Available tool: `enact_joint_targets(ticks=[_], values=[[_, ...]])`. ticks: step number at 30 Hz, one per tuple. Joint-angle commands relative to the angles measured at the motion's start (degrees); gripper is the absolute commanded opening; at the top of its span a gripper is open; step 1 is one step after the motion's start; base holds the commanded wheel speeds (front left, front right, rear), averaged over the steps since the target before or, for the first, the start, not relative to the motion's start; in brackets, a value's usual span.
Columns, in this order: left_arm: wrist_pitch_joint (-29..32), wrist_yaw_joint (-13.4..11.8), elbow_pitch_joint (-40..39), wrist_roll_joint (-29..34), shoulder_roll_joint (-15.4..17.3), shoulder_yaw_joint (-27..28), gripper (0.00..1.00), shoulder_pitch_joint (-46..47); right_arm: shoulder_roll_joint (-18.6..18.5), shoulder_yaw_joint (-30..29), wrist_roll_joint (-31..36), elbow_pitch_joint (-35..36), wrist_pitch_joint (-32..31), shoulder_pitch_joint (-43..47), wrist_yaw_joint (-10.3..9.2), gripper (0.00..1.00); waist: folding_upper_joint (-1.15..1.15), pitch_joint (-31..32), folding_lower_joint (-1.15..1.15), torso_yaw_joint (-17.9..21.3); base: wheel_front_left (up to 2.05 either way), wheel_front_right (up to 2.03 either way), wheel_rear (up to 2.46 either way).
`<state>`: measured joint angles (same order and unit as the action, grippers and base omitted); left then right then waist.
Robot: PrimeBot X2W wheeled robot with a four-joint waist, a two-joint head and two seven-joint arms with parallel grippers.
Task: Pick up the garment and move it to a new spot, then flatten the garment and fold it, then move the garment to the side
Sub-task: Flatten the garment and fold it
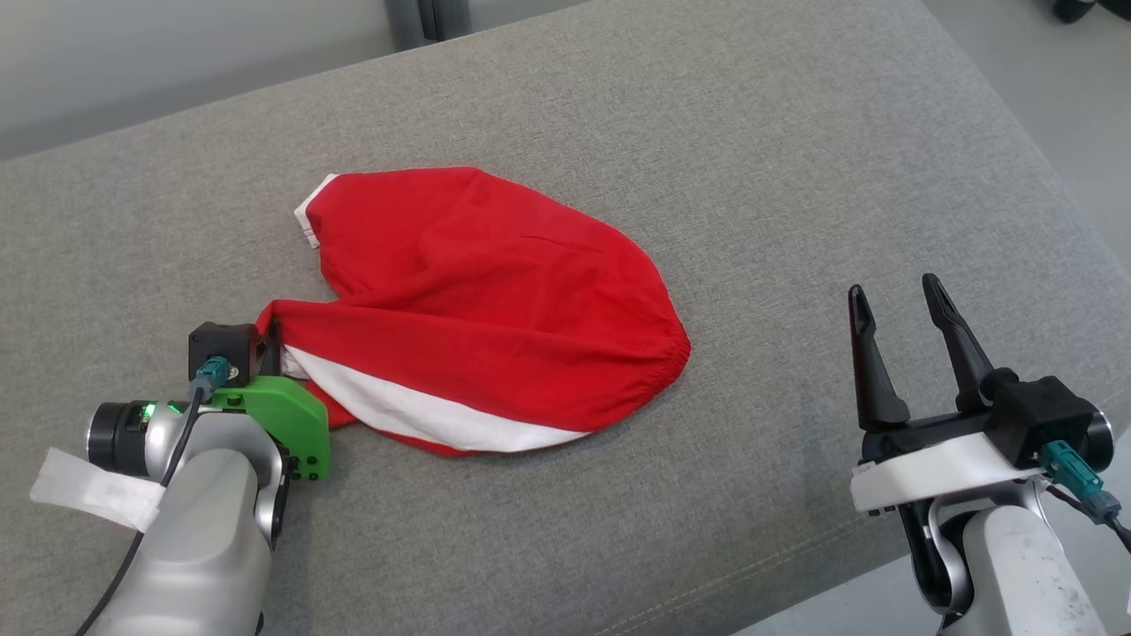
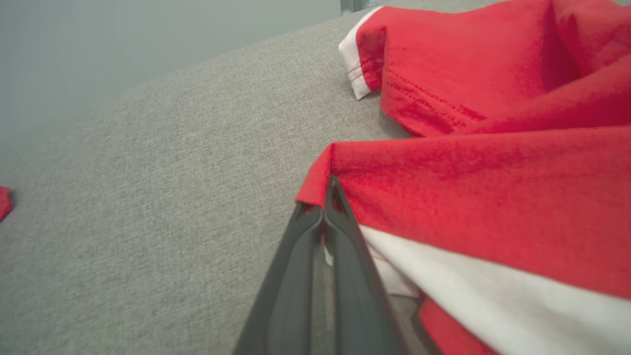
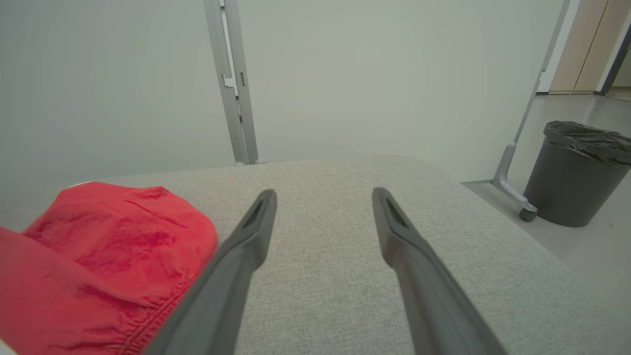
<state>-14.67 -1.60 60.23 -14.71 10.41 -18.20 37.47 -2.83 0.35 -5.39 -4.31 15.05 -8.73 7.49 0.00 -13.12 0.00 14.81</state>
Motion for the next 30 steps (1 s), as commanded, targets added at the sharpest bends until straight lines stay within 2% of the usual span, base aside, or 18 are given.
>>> enact_joint_targets(ticks=[1,2,10,18,24,30], values=[[-0.4,-0.2,0.3,-0.3,0.5,0.4,0.86,1.1,-0.1,-0.3,-0.1,0.0,0.2,-0.3,0.01,1.00,0.00,0.1,0.00,-0.2,0.00,0.00,0.00],[-0.5,-0.2,0.2,-0.4,0.4,0.5,1.00,1.2,-0.1,-0.5,-0.1,-0.1,0.2,-0.1,0.01,1.00,0.00,0.2,0.00,-0.4,0.00,0.00,0.00],[-0.5,0.8,-6.3,-0.7,0.1,1.7,1.00,-2.9,-0.1,-0.9,0.0,-1.1,0.2,1.5,0.01,1.00,0.00,3.1,0.00,-3.8,0.00,0.00,0.00],[-0.5,-0.1,-18.9,-0.7,-1.3,4.4,1.00,-11.6,-0.1,0.0,-0.7,-3.2,0.2,4.1,0.01,1.00,0.00,6.0,0.00,-7.2,0.00,0.00,0.00],[-0.5,-0.6,-30.6,0.3,-4.4,5.3,1.00,-21.4,-0.1,4.7,-2.2,-7.8,0.2,6.1,0.01,1.00,0.00,7.8,0.00,-10.4,0.00,0.00,0.00],[-0.5,-0.8,-36.7,0.9,-6.0,4.9,1.00,-26.5,-0.2,8.1,-2.2,-12.4,0.2,4.3,0.01,1.00,0.00,8.2,0.00,-12.7,0.00,0.00,0.00]])
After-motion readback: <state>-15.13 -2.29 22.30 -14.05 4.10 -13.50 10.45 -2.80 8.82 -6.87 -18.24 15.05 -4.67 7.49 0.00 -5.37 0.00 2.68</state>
